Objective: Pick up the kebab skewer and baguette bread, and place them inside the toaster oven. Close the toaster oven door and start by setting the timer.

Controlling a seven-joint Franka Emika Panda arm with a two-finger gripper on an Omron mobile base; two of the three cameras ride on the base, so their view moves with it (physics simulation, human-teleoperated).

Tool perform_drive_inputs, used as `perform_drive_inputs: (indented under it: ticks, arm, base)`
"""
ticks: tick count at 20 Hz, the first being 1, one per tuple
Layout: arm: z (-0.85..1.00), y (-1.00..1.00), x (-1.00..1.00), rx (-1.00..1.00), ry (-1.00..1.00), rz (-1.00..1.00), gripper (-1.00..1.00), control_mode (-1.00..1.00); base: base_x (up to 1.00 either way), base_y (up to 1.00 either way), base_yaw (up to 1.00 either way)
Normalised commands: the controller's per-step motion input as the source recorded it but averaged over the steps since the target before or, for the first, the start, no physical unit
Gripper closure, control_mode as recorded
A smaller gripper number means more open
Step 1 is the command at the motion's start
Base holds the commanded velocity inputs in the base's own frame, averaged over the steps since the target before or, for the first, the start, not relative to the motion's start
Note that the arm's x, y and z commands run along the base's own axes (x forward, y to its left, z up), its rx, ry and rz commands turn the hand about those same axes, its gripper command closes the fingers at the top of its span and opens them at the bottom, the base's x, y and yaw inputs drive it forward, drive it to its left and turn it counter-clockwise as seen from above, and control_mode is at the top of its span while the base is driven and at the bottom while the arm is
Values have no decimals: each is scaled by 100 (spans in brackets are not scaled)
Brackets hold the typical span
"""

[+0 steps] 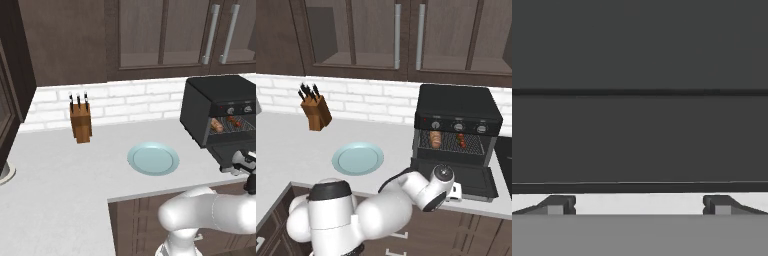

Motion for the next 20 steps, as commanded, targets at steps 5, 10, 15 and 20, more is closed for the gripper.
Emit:
perform_drive_inputs:
  ticks: [5,10,15,20]
  arm:
    - [-13,0,12,0,0,-6,-100,-100]
    - [-14,0,11,3,0,-5,-100,-100]
    - [-3,2,23,3,-2,-3,-100,-100]
    - [0,22,48,0,-8,-5,-100,-100]
  base:
    - [0,0,0]
    - [0,0,0]
    - [0,0,0]
    - [0,0,0]
